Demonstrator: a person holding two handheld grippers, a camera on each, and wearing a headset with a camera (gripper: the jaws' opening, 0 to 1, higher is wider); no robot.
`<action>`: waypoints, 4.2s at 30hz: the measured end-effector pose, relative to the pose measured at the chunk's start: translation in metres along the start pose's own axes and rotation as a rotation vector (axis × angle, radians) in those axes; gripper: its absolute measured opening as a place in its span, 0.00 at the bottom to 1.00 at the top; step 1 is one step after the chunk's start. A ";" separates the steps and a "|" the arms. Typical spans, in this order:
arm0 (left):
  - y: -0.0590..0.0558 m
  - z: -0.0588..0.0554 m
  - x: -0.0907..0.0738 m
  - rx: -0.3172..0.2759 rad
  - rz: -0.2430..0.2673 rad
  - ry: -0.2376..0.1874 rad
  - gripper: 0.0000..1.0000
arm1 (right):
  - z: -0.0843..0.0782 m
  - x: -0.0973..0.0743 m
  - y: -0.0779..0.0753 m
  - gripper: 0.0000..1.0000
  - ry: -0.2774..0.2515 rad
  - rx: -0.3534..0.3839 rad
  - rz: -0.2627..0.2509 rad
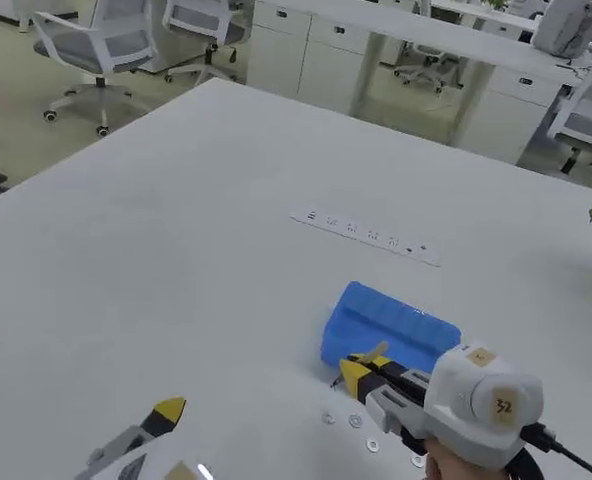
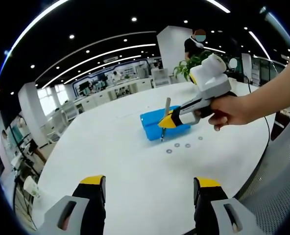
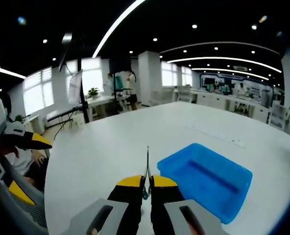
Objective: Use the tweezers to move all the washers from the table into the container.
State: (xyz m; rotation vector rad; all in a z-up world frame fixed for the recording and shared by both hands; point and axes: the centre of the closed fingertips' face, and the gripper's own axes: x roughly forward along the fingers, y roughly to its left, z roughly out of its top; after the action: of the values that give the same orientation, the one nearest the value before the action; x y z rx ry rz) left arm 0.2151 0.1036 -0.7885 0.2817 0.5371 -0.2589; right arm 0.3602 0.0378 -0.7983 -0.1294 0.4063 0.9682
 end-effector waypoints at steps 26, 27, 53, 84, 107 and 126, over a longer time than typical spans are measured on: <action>0.004 -0.003 -0.001 -0.002 0.023 0.025 0.74 | 0.030 -0.039 0.001 0.01 0.008 0.138 0.009; 0.004 -0.003 -0.001 -0.001 0.025 0.025 0.74 | 0.032 -0.040 0.001 0.01 0.008 0.139 0.012; 0.008 -0.004 -0.001 0.009 0.057 0.031 0.77 | 0.061 -0.034 -0.019 0.01 -0.061 0.153 0.058; 0.011 -0.007 0.001 0.007 0.067 0.048 0.75 | 0.044 0.027 -0.061 0.01 0.023 0.090 0.042; 0.008 -0.012 0.003 0.014 0.054 0.077 0.76 | 0.008 0.065 -0.071 0.03 0.130 0.017 0.030; 0.007 -0.010 0.002 0.010 0.050 0.066 0.75 | 0.025 0.047 -0.055 0.03 0.095 0.038 0.035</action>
State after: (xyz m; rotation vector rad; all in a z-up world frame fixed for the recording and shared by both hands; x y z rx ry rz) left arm 0.2149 0.1133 -0.7962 0.3139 0.5929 -0.2049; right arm 0.4362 0.0502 -0.7982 -0.1345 0.5151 0.9905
